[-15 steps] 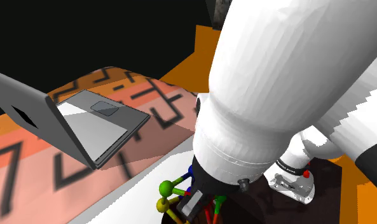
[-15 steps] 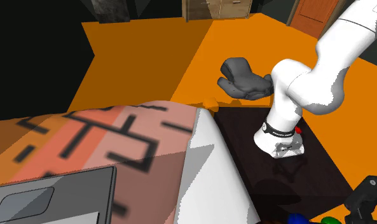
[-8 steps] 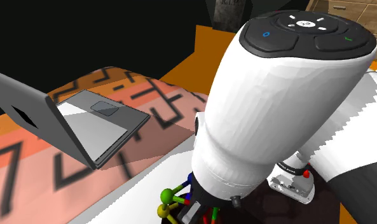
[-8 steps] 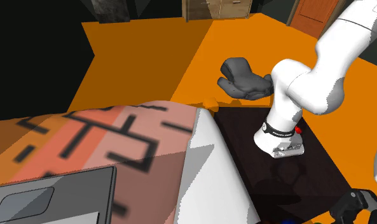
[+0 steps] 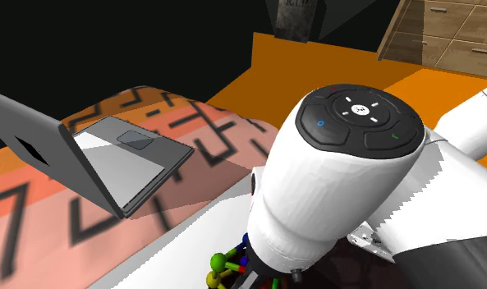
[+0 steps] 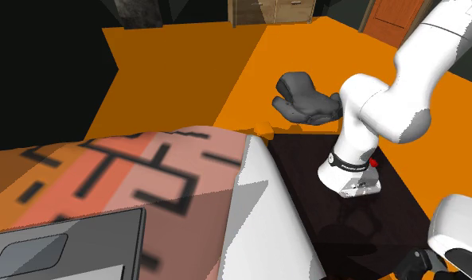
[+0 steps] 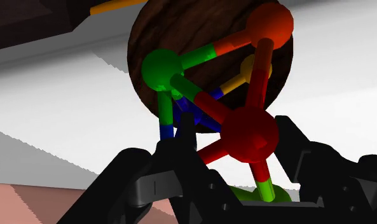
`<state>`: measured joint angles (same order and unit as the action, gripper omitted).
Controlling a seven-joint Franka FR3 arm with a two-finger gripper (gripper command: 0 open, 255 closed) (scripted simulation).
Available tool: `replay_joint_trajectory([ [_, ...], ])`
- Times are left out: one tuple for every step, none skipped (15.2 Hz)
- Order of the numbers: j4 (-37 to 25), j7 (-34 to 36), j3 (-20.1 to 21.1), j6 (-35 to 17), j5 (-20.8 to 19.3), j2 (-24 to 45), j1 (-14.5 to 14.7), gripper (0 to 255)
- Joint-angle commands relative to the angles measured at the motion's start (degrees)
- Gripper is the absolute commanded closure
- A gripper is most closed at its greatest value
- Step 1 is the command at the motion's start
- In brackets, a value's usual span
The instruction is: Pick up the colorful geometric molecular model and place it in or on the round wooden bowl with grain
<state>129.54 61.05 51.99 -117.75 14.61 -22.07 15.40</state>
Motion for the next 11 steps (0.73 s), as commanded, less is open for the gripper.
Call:
replay_joint_trajectory([
  [0.7, 0.5, 0.9, -1.8, -0.5, 1.1, -0.5, 255],
  [1.3, 0.6, 1.3, -2.6, -0.6, 1.4, -0.7, 255],
  [1.8, 0.8, 1.7, -3.4, -0.8, 1.8, -0.8, 255],
  [2.5, 1.1, 2.3, -4.7, -1.0, 2.4, -1.1, 255],
  [2.5, 1.1, 2.3, -4.7, -1.0, 2.4, -1.1, 255],
  [2.5, 1.1, 2.3, -4.7, -1.0, 2.4, -1.1, 255],
  [2.5, 1.1, 2.3, -4.7, -1.0, 2.4, -1.1, 255],
  [2.5, 1.1, 2.3, -4.7, -1.0, 2.4, -1.1, 255],
  [2.5, 1.1, 2.3, -4.7, -1.0, 2.4, -1.1, 255],
  [2.5, 1.1, 2.3, -4.7, -1.0, 2.4, -1.1, 255],
  [2.5, 1.1, 2.3, -4.7, -1.0, 2.4, -1.1, 255],
])
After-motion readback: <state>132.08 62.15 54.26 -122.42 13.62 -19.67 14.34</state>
